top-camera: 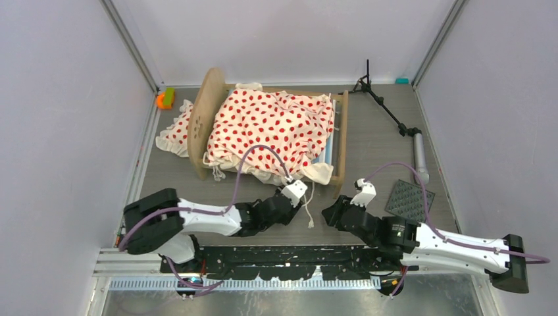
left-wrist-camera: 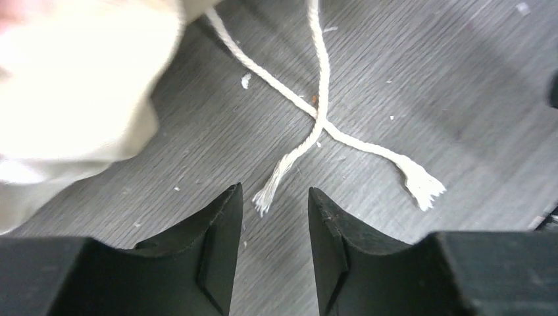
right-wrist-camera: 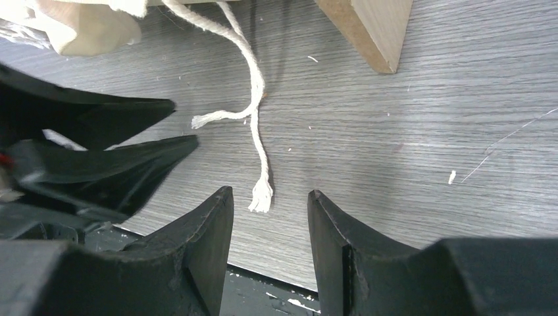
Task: Set up the pet bed
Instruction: Tie the ropes to the bed frame.
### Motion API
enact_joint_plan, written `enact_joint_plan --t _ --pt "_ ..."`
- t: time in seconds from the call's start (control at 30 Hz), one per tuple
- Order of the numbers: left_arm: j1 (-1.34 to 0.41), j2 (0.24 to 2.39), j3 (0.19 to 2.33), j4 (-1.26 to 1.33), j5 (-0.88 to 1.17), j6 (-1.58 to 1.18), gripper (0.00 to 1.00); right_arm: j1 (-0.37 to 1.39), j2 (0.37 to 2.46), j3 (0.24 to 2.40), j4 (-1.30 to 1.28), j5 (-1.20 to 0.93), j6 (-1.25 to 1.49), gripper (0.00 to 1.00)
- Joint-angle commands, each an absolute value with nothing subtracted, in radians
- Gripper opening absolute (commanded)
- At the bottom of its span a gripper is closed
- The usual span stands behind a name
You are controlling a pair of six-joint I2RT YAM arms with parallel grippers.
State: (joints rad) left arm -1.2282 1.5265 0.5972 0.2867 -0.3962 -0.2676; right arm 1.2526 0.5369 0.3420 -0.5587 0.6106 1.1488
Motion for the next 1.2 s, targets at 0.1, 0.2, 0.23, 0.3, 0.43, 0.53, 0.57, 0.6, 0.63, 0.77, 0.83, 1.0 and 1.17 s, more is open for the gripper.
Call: enact_joint_plan --t 0.1,0.2,0.23,0.3,0.43,0.53,0.57,0.6,0.63,0.77,0.83,1.0,1.17 --pt "-1.23 1.278 0.555 0.233 -0.294 -0.19 0.44 1.247 0.467 0.467 -0.711 0.681 1.128 0.51" --pt "-1.23 1.228 0.557 0.195 -0.218 -0.085 0.43 1.212 0.478 0.616 -0.865 0.719 1.148 0.5" --pt "-1.229 1.212 0.554 0.185 -0.199 -0.051 0.41 1.189 0.496 0.675 -0.904 0.71 1.131 0.5" --pt "-1.229 1.175 0.544 0.162 -0.18 -0.006 0.38 1.127 0.556 0.787 -0.957 0.652 1.054 0.5" --pt "-1.229 1.09 0.488 0.194 -0.099 0.124 0.38 0.905 0.758 0.991 -0.965 0.425 0.855 0.52" --pt "-1.229 1.053 0.46 0.23 -0.023 0.228 0.39 0.684 0.875 1.115 -0.946 0.256 0.714 0.53" --pt "-1.229 1.049 0.458 0.235 0.023 0.27 0.4 0.595 0.902 1.158 -0.942 0.193 0.673 0.53" --pt "-1.23 1.049 0.463 0.236 0.062 0.313 0.4 0.464 0.922 1.208 -0.939 0.11 0.63 0.54" --pt "-1.23 1.056 0.471 0.233 0.106 0.36 0.39 0.368 0.94 1.236 -0.938 -0.018 0.604 0.54" --pt "-1.232 1.119 0.502 0.218 0.291 0.621 0.33 -0.054 1.005 1.251 -0.9 -0.445 0.562 0.54" --pt "-1.229 1.149 0.506 0.223 0.356 0.727 0.26 -0.199 1.029 1.203 -0.844 -0.639 0.587 0.54" --pt "-1.194 1.288 0.561 0.297 0.423 0.818 0.31 -0.265 1.034 1.186 -0.806 -0.69 0.587 0.54" --pt "-1.136 1.501 0.706 0.27 0.483 0.896 0.33 -0.32 1.023 1.173 -0.772 -0.703 0.606 0.54"
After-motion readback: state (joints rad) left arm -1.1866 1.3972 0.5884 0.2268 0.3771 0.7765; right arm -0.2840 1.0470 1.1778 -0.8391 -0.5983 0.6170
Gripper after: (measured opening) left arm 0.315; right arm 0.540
